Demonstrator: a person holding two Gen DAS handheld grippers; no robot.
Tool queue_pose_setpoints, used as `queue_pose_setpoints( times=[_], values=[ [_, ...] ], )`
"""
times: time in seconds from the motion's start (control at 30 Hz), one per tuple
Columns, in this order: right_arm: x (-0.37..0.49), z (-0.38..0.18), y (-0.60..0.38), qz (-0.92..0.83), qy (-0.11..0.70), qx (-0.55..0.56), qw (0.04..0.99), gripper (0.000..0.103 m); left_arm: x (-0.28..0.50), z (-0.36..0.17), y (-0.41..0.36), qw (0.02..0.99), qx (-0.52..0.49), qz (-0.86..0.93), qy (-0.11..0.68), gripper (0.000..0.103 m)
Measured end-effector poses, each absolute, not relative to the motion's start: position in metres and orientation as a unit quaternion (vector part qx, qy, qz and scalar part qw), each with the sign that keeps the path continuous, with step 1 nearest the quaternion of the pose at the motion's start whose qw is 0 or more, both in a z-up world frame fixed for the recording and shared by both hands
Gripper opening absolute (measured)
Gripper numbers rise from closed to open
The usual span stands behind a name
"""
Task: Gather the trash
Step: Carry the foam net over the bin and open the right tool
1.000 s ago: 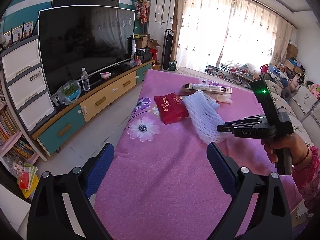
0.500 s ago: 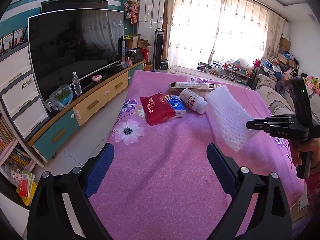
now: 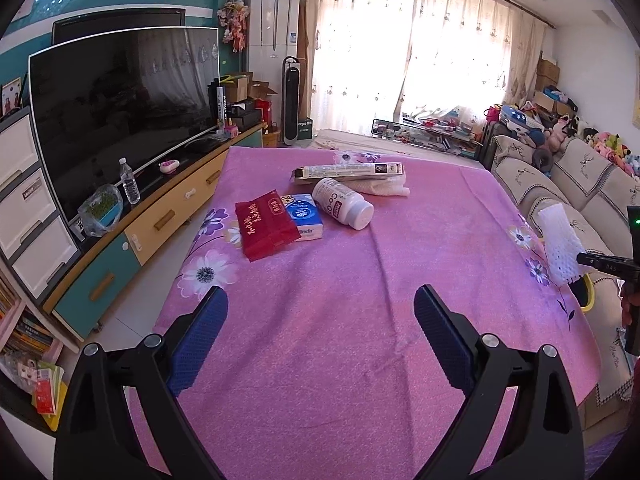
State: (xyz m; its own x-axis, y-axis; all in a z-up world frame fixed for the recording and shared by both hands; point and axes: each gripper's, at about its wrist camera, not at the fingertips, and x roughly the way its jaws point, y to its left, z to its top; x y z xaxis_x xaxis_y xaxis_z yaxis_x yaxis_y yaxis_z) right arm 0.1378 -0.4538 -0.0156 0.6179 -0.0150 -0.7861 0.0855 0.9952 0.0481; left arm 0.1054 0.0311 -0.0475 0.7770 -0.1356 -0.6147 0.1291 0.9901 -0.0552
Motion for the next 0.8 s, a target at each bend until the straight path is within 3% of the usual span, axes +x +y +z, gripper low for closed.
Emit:
queue_pose_setpoints(
  times=[0.33,0.4,0.5,0.8],
  values=[
    [0.129,-0.050,-0.547,-0.127,0.455,0.071,0.879,0.014,0.110,-0.044,0.001,0.939,0.011,-0.090,0.331,0.093],
    [0.132,-0.057,-0.554,-0.136,0.461,0.075,0.874,0.018,0.111,-0.044,-0.002,0.939,0.014,-0.091,0.331,0.093],
    [0.133,-0.062,-0.564,-0.156,0.459,0.081,0.871,0.045,0.112,-0.042,-0.005,0.939,0.017,-0.092,0.332,0.093],
    [0.130,-0.048,-0.546,-0.140,0.441,0.075,0.883,0.049,0.129,-0.053,-0.001,0.933,0.010,-0.088,0.350,0.093]
  ],
)
